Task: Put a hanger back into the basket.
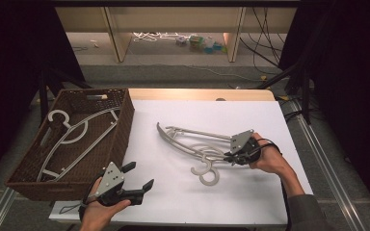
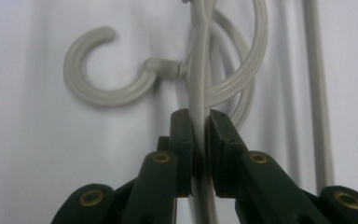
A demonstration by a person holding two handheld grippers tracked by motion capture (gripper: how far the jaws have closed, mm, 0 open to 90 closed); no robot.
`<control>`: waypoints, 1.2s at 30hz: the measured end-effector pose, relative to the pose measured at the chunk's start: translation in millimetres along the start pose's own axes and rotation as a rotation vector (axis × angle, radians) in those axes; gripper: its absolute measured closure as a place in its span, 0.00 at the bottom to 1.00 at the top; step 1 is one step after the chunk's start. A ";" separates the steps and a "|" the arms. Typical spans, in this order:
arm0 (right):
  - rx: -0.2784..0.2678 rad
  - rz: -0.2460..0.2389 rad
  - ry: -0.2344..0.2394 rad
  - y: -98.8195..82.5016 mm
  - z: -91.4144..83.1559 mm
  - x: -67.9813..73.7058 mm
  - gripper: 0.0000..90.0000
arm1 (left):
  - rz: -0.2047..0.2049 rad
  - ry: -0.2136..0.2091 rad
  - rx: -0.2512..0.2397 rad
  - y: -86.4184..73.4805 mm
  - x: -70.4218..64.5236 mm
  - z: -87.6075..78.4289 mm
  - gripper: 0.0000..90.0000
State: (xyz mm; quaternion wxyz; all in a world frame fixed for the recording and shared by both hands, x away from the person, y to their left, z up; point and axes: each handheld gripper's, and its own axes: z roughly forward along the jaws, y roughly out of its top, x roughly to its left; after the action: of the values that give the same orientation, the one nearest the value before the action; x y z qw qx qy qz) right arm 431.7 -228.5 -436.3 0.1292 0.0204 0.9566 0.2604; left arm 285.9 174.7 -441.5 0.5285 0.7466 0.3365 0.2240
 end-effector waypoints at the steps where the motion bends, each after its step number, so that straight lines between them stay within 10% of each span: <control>1: -0.017 -0.002 -0.006 0.4 -1.3 0.1 0.91 | -0.002 0.002 0.000 0.0 -0.1 0.1 0.19; 21: -0.124 0.014 -0.142 4.6 -40.8 4.4 0.92 | 0.008 0.010 -0.002 1.2 1.0 1.3 0.20; 36: -0.186 -0.064 -0.045 27.5 -41.2 29.5 0.92 | 0.137 0.031 -0.017 18.6 -2.2 24.5 0.26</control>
State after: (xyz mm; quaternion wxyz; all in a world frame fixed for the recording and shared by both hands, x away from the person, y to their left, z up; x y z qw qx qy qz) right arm 391.8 -222.0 -395.2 0.1604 -0.0165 0.9252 0.3435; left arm 306.2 153.4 -432.4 0.5130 0.7597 0.2909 0.2740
